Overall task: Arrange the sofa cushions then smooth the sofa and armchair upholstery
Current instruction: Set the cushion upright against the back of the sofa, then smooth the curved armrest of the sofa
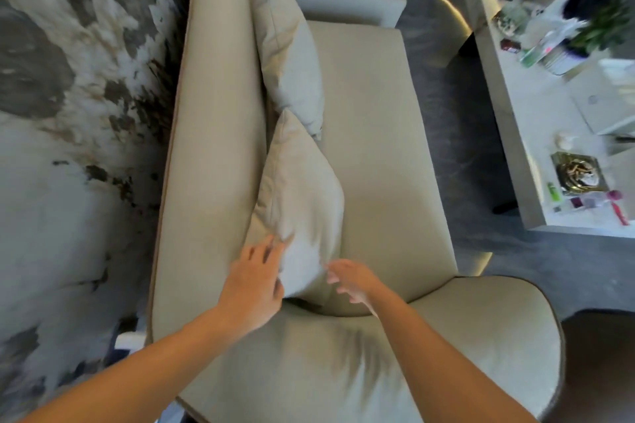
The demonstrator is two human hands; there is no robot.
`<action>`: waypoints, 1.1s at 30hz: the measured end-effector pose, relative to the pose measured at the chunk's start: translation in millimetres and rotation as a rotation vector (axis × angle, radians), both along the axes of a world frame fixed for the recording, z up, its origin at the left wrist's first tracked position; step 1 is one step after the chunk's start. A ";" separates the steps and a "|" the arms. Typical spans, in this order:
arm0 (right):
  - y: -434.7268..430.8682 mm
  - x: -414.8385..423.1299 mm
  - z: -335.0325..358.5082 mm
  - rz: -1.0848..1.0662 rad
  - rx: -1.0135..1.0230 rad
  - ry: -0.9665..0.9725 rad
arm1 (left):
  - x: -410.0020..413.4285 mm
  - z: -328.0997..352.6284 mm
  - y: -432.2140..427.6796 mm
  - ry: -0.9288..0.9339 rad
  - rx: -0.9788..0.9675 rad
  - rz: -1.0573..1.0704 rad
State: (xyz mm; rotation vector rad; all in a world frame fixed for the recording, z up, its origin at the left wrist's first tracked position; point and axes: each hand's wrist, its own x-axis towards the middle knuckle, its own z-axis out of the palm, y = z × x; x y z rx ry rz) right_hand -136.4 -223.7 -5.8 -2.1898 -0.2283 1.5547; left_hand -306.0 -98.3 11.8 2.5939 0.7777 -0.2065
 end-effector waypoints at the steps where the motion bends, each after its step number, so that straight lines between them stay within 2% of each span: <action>1: -23.9 -2.3 1.9 0.136 -0.012 -0.050 | -6.2 -0.4 -9.9 0.010 0.021 0.034; 3: -78.4 -5.2 4.0 0.402 -0.051 -0.182 | -24.0 -1.7 -30.9 0.062 0.043 0.106; 8: -219.8 -23.0 3.6 0.683 -0.023 -0.607 | -77.9 -2.5 -123.9 0.074 0.090 0.281; 13: -269.2 -40.2 5.6 0.811 -0.035 -0.701 | -82.2 -21.3 -177.2 0.292 -0.007 0.476; 16: -262.6 -41.9 -1.5 0.816 -0.043 -0.682 | -64.6 -27.5 -180.5 0.315 0.042 0.519; 18: -261.7 -47.4 -8.9 0.787 -0.048 -0.736 | -56.1 -29.6 -188.5 0.305 0.123 0.548; 21: -267.9 -58.6 -31.0 0.733 -0.011 -0.914 | -56.1 -42.3 -193.6 0.254 0.278 0.596; 24: -265.6 -61.3 -50.5 0.566 0.113 -1.123 | -56.9 -61.8 -188.9 0.138 0.377 0.629; 27: -268.2 -63.9 -50.5 0.526 0.164 -1.192 | -61.0 -56.9 -191.3 0.042 0.366 0.584; 30: -271.0 -67.8 -37.3 0.499 0.157 -1.174 | -80.4 -49.9 -200.3 -0.045 0.338 0.481; 33: -266.9 -74.9 -36.8 0.518 0.100 -1.162 | -100.6 -55.6 -201.8 -0.111 0.350 0.500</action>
